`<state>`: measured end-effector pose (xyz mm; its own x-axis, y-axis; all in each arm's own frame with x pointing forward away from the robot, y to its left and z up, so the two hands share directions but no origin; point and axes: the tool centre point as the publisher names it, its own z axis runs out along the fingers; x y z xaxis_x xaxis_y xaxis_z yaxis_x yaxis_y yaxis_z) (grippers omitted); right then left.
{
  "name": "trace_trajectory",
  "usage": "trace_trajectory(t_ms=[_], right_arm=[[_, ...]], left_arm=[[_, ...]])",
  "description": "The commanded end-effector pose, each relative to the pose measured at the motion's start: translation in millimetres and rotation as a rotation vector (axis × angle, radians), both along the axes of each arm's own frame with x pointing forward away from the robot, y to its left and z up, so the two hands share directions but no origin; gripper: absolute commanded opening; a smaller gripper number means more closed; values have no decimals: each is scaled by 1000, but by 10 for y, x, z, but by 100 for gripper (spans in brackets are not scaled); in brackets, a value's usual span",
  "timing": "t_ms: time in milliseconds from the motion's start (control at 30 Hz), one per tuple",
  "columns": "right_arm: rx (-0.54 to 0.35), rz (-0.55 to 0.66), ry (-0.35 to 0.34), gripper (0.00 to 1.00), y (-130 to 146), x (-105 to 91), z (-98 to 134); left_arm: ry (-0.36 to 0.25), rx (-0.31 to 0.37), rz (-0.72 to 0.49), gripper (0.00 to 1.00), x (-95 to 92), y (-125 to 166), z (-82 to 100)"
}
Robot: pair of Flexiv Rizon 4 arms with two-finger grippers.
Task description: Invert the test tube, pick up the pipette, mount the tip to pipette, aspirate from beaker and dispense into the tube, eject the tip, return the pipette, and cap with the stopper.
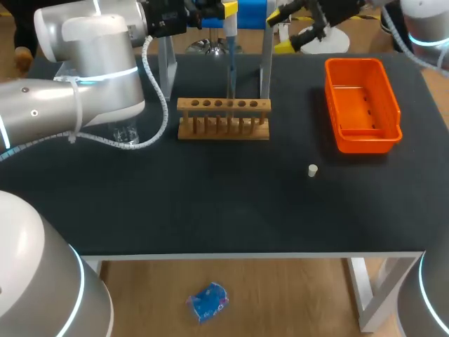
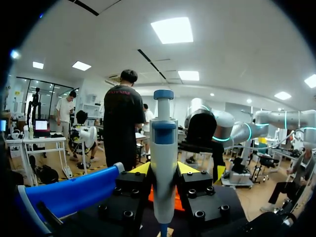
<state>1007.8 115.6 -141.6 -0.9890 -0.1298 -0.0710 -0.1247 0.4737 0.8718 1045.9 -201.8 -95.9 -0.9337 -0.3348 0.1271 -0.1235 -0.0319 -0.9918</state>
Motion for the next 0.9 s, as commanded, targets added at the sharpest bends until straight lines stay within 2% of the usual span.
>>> trace_trajectory(t_ms=[33, 233, 367, 867, 900], right_arm=[[12, 34, -23, 100, -87, -9, 303], [81, 103, -66, 100, -85, -7, 733], [139, 142, -71, 100, -74, 1, 953], [139, 142, -71, 100, -74, 1, 953], [117, 132, -32, 100, -64, 26, 914]], left_arm=[[-2, -3, 3, 0, -10, -5, -3], [-2, -3, 3, 0, -10, -5, -3], [-2, -3, 3, 0, -10, -5, -3], [-2, -3, 3, 0, -10, -5, -3], [-2, -3, 3, 0, -10, -5, -3]])
